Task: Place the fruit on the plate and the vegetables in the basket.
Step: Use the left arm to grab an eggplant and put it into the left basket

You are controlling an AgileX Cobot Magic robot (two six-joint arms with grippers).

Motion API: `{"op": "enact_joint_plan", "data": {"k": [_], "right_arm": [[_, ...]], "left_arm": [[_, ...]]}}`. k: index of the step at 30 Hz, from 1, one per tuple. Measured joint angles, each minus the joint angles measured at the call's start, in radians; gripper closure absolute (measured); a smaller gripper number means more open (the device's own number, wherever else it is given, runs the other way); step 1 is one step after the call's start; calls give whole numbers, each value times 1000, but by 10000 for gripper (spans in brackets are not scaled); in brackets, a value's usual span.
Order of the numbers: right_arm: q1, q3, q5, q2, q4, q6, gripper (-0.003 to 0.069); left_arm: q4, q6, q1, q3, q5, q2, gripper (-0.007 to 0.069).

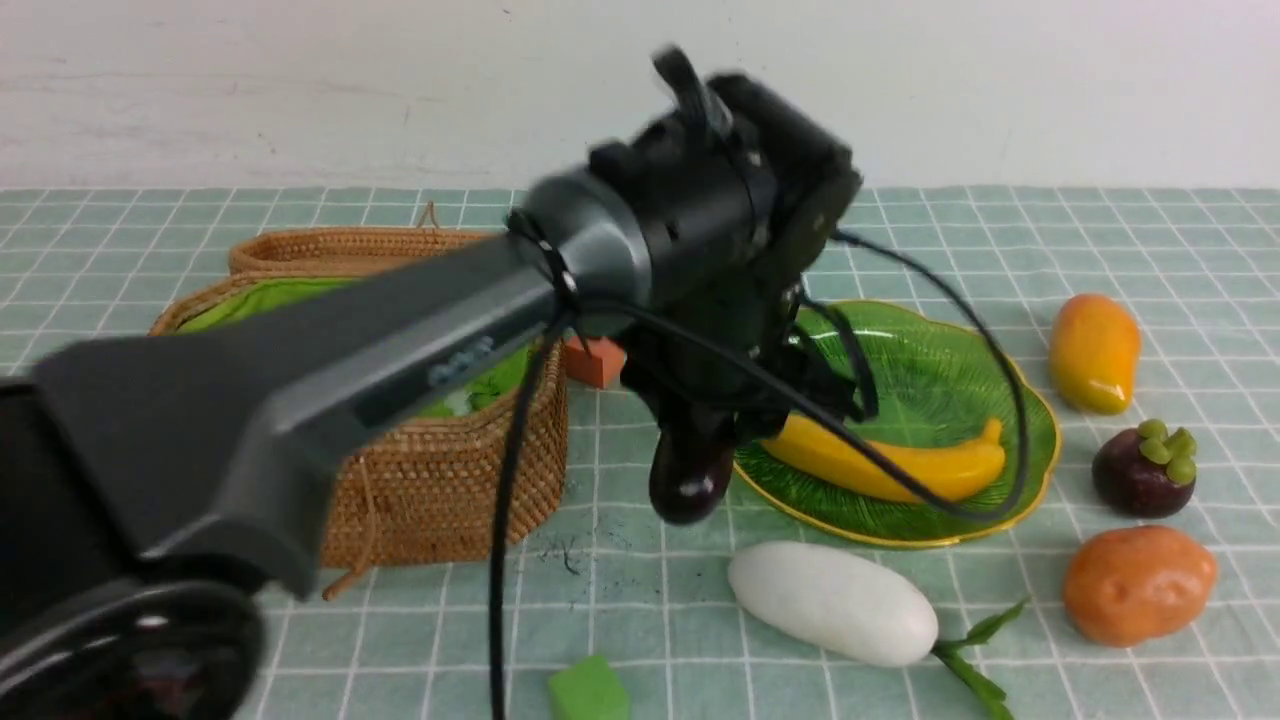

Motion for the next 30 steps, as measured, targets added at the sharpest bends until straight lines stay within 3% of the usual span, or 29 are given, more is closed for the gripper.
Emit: {"op": "enact_joint_plan", "data": {"k": [2, 6, 11, 12, 14, 15, 16, 19, 22, 25, 27, 30], "right_arm": [[0, -5, -6, 0, 12, -2, 529], [0, -40, -40, 0, 45, -25, 529], [0, -69, -108, -2, 136, -119, 527], [0, -69, -108, -2, 141, -119, 526], [0, -70, -109, -2, 185, -156, 524], [0, -70, -109, -2, 188, -156, 523], [0, -70, -108, -2, 207, -172, 522], [0, -70, -110, -2, 214, -182, 522], [0, -70, -110, -2, 214, -182, 519], [0, -70, -110, 0, 214, -182, 517], [0, -70, -110, 6, 214, -182, 515], [0, -70, -110, 26, 214, -182, 512]], "left_arm": [[2, 81, -2, 18, 3, -93, 229], [35, 386, 54, 100, 12, -274, 229], [5, 865, 238, 223, 12, -374, 229], [3, 865, 246, 227, 12, -374, 229], [-43, 1097, 350, 282, 12, -353, 229], [-46, 1097, 357, 286, 12, -351, 229], [-69, 1184, 406, 305, 1, -324, 229], [-82, 1230, 466, 318, -76, -254, 230], [-82, 1192, 484, 321, -125, -222, 214], [-77, 1138, 486, 322, -139, -217, 125], [-61, 1054, 486, 322, -139, -222, 6], [-57, 948, 486, 322, -106, -238, -36]]}}
